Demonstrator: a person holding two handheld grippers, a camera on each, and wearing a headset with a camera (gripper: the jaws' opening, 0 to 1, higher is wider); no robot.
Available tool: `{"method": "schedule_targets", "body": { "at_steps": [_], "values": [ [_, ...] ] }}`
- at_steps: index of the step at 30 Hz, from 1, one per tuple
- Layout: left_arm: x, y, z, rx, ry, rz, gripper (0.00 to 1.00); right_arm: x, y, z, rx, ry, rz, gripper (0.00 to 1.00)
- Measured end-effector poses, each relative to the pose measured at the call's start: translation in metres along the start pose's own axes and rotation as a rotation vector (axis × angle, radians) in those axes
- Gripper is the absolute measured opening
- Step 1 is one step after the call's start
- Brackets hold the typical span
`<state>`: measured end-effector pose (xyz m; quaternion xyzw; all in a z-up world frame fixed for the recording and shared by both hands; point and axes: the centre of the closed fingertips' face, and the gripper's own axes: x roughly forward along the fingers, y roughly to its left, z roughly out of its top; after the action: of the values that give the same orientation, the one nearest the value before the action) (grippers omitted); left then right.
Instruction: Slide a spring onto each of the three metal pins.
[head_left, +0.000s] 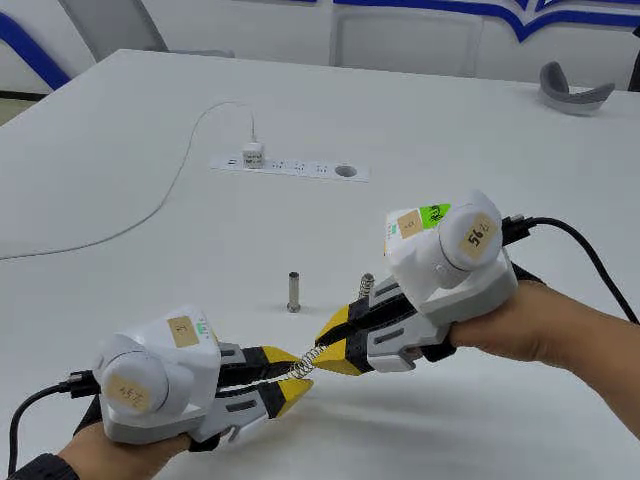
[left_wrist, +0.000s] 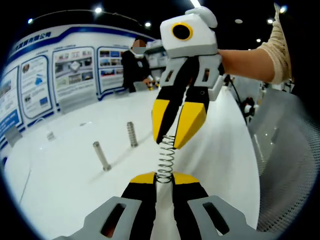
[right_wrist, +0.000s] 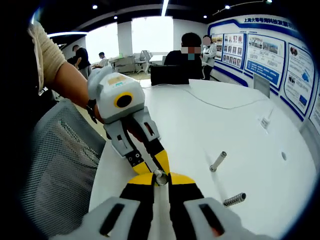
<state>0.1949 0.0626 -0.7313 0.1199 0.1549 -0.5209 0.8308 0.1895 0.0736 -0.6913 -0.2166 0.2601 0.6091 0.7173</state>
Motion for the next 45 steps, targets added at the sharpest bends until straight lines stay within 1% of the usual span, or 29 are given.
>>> {"method": "schedule_targets", "body": {
  "at_steps": [8, 15, 21, 25, 30, 34, 39, 43, 45],
  "values": [
    [0.002, -0.004, 0.003, -0.011, -0.008, -0.015, 0.11, 0.003, 0.002, 0.01, -0.011, -0.027, -0.004, 0.12],
    [0.004, -0.007, 0.005, -0.012, -0.011, -0.022, 0.11, 0.006, 0.003, 0.014, -0.024, -0.039, -0.01, 0.12],
    [0.003, -0.004, 0.007, -0.035, -0.022, -0.015, 0.11, 0.007, 0.001, 0.018, -0.022, -0.051, -0.021, 0.12],
    [0.002, -0.002, 0.008, -0.051, -0.035, -0.009, 0.11, 0.008, 0.001, 0.016, -0.017, -0.046, -0.025, 0.14],
    [0.003, -0.002, 0.008, -0.049, -0.035, -0.007, 0.11, 0.008, 0.001, 0.016, -0.009, -0.047, -0.029, 0.15],
    [0.003, -0.001, 0.008, -0.048, -0.036, -0.005, 0.11, 0.008, 0.0, 0.016, -0.013, -0.051, -0.031, 0.13],
    [0.003, 0.001, 0.008, -0.034, -0.033, 0.002, 0.11, 0.009, 0.001, 0.017, -0.001, -0.058, -0.023, 0.12],
    [0.003, 0.003, 0.008, -0.017, -0.03, 0.014, 0.12, 0.009, 0.0, 0.017, -0.005, -0.056, -0.027, 0.12],
    [0.003, 0.004, 0.008, -0.014, -0.033, 0.018, 0.14, 0.009, -0.001, 0.017, -0.006, -0.057, -0.032, 0.12]
  ]
}}
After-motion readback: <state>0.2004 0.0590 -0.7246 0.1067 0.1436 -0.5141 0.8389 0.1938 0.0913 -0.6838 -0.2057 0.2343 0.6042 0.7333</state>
